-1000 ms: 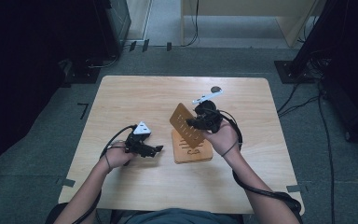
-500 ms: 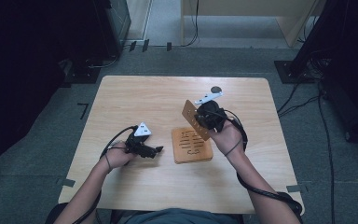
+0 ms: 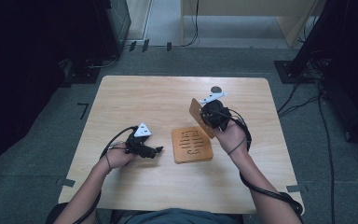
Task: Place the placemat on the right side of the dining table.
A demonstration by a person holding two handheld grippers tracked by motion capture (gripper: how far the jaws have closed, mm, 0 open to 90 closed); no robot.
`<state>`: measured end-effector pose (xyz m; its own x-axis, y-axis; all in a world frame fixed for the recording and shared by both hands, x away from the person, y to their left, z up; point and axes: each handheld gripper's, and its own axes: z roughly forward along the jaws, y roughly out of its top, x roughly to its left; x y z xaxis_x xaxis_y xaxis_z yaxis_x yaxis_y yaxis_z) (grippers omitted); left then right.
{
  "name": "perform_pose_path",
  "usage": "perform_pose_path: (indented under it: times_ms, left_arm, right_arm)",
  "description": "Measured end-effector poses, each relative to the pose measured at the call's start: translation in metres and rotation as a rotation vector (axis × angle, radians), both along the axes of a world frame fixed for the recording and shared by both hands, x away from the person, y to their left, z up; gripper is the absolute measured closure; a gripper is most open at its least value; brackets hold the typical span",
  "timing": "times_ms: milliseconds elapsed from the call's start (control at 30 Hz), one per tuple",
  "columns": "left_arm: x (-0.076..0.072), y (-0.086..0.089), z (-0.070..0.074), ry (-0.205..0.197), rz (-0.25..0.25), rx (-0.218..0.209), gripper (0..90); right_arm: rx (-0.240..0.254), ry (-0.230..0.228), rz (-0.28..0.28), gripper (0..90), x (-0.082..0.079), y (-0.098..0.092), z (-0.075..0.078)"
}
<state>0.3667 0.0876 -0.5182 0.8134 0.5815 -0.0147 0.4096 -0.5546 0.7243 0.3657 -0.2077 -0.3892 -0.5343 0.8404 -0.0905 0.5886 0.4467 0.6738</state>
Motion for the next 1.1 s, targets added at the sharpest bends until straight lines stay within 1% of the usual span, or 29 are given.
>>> perform_pose_path:
  times_ms: [133,500,867,1100]
  left_arm:
    - [0.0,0.0,0.0,-0.002,0.002,-0.001,12.0]
    - [0.0,-0.001,0.0,-0.005,0.003,0.002,12.0]
    - [0.0,-0.001,0.0,-0.005,0.003,0.003,11.9]
    - [0.0,-0.001,0.0,-0.005,0.002,0.003,12.0]
  right_arm:
    - [-0.023,-0.012,-0.015,87.7,0.001,-0.004,0.0]
    - [-0.013,-0.004,-0.057,87.7,0.005,-0.017,-0.001]
    - [0.013,0.011,-0.108,87.7,0.01,-0.032,-0.001]
    - [0.025,0.006,-0.14,87.7,0.012,-0.042,0.0]
